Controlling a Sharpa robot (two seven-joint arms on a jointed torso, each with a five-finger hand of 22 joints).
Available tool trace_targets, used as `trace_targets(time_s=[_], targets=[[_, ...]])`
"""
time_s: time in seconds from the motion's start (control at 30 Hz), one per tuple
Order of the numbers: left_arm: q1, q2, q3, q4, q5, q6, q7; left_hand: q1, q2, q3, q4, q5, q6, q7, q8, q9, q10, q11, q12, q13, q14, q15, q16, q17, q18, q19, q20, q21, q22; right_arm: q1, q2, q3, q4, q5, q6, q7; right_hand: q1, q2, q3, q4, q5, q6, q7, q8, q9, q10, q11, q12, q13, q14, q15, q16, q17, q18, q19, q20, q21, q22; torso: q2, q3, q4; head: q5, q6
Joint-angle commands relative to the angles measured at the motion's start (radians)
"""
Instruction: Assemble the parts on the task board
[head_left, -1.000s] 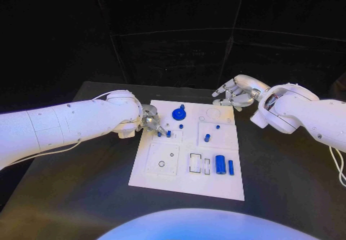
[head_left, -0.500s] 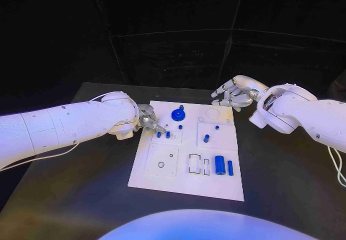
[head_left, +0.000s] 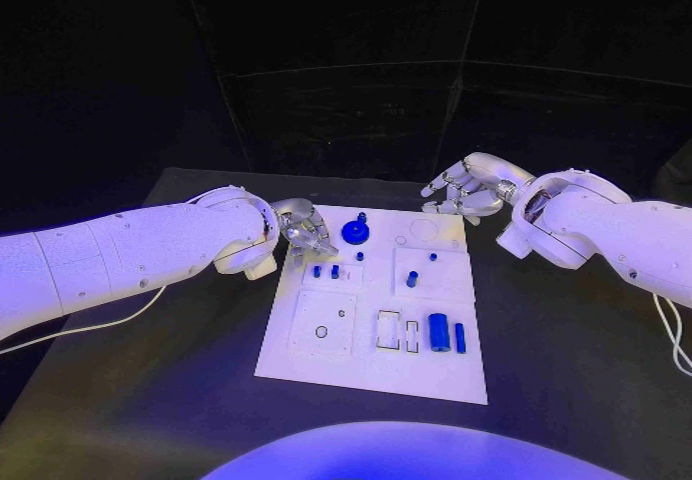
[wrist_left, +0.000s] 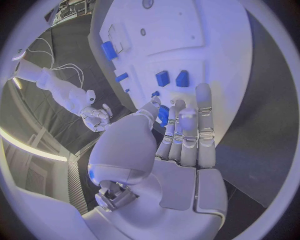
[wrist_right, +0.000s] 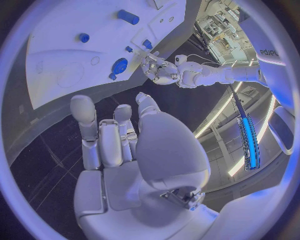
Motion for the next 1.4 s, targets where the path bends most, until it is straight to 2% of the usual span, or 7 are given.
trace_targets(time_s=[0.03, 0.13, 0.27, 0.37, 0.6, 0.87, 1.4], targets=[[0.002, 0.015, 0.0, -0.004, 0.041, -0.121, 0.249, 0.059, -0.007, 0.019, -0.037, 0.0, -0.005, 0.006, -0.022, -0.028, -0.039, 0.009, -0.039, -0.036, -0.043, 0.007, -0.067, -0.072, 0.01, -0.009, 0.007, -0.032, -0.024, 0.002, 0.001, 0.001, 0.001, 0.003, 0.0, 0.008, -0.001, 0.005, 0.0, 0.004, 0.006, 0.0, -0.002, 0.005, 0.0, -0.005, -0.002, -0.006, -0.002, 0.033, -0.004, -0.003, -0.001, 0.01, -0.008, -0.001, -0.006, -0.001, 0.001, 0.0004, -0.0017, -0.002, 0.003], [0.001, 0.031, -0.002, -0.011, -0.048, -0.163, 0.308, 0.099, -0.025, 0.043, -0.071, 0.002, 0.019, 0.017, -0.079, -0.095, -0.044, 0.024, -0.096, -0.106, -0.066, 0.016, -0.105, -0.12, 0.012, -0.008, 0.016, -0.069, -0.055, 0.002, 0.002, 0.001, 0.001, 0.003, 0.0, 0.009, -0.001, 0.005, 0.0, 0.004, 0.006, 0.0, -0.002, 0.005, 0.0, -0.005, -0.002, -0.006, -0.002, 0.033, -0.004, -0.003, -0.001, 0.01, -0.008, -0.001, -0.006, -0.001, 0.001, -0.0004, -0.002, -0.005, 0.004], [-0.001, 0.052, -0.014, -0.022, -0.171, -0.207, 0.353, 0.126, -0.059, 0.058, -0.109, -0.002, 0.062, 0.01, -0.129, -0.153, -0.038, 0.019, -0.148, -0.173, -0.037, 0.013, -0.084, -0.122, 0.013, 0.023, 0.011, -0.071, -0.065, 0.002, 0.003, 0.001, 0.001, 0.003, 0.0, 0.009, -0.001, 0.005, 0.0, 0.004, 0.007, 0.0, -0.002, 0.005, 0.0, -0.005, -0.002, -0.006, -0.002, 0.034, -0.004, -0.003, 0.0, 0.01, -0.008, -0.001, -0.006, -0.001, 0.001, -0.0001, -0.0035, -0.007, 0.006], [-0.003, 0.067, -0.019, -0.034, -0.244, -0.216, 0.357, 0.126, -0.07, 0.064, -0.122, -0.001, 0.085, 0.009, -0.159, -0.187, -0.038, 0.022, -0.185, -0.217, -0.023, 0.013, -0.071, -0.12, 0.011, 0.036, 0.012, -0.074, -0.07, 0.002, 0.004, 0.001, 0.001, 0.003, 0.0, 0.009, -0.001, 0.005, 0.0, 0.005, 0.007, -0.001, -0.002, 0.004, 0.0, -0.006, -0.002, -0.006, -0.001, 0.034, -0.004, -0.002, 0.001, 0.01, -0.008, -0.001, -0.007, -0.001, 0.001, 0.0005, -0.0025, -0.009, 0.005], [-0.012, 0.112, -0.032, -0.077, -0.369, -0.172, 0.312, 0.116, -0.079, 0.075, -0.143, -0.001, 0.134, 0.001, -0.219, -0.254, -0.018, 0.016, -0.239, -0.303, 0.157, 0.006, 0.219, 0.158, 0.01, 0.135, 0.003, -0.004, -0.034, 0.002, 0.007, 0.001, 0.0, 0.003, 0.001, 0.009, -0.001, 0.005, 0.0, 0.005, 0.007, -0.001, -0.002, 0.004, 0.0, -0.006, -0.002, -0.006, -0.001, 0.034, -0.004, -0.002, 0.001, 0.01, -0.008, -0.001, -0.007, -0.001, 0.001, 0.0, -0.0012, -0.012, 0.005], [-0.02, 0.146, -0.034, -0.113, -0.427, -0.109, 0.273, 0.103, -0.081, 0.085, -0.152, -0.001, 0.179, -0.007, -0.245, -0.29, 0.012, 0.011, -0.261, -0.352, 0.217, 0.001, 0.34, 0.284, -0.019, 0.212, -0.002, 0.201, 0.147, 0.002, 0.009, 0.001, 0.0, 0.003, 0.003, 0.009, -0.001, 0.005, 0.0, 0.005, 0.007, -0.001, -0.002, 0.004, 0.0, -0.006, -0.002, -0.006, -0.001, 0.034, -0.004, -0.002, 0.001, 0.01, -0.008, -0.001, -0.007, -0.001, 0.001, 0.0004, -0.0022, -0.013, 0.003], [-0.027, 0.186, -0.035, -0.154, -0.454, -0.041, 0.255, 0.098, -0.073, 0.106, -0.162, -0.001, 0.225, -0.015, -0.26, -0.315, 0.055, 0.003, -0.283, -0.394, 0.232, -0.005, 0.369, 0.303, -0.034, 0.242, -0.008, 0.305, 0.242, 0.002, 0.012, 0.001, 0.0, 0.003, 0.004, 0.009, -0.001, 0.005, 0.0, 0.005, 0.007, -0.001, -0.002, 0.004, 0.0, -0.006, -0.002, -0.006, -0.001, 0.034, -0.004, -0.002, 0.001, 0.01, -0.008, -0.001, -0.007, -0.001, 0.001, -0.0005, -0.0004, -0.017, -0.001]])
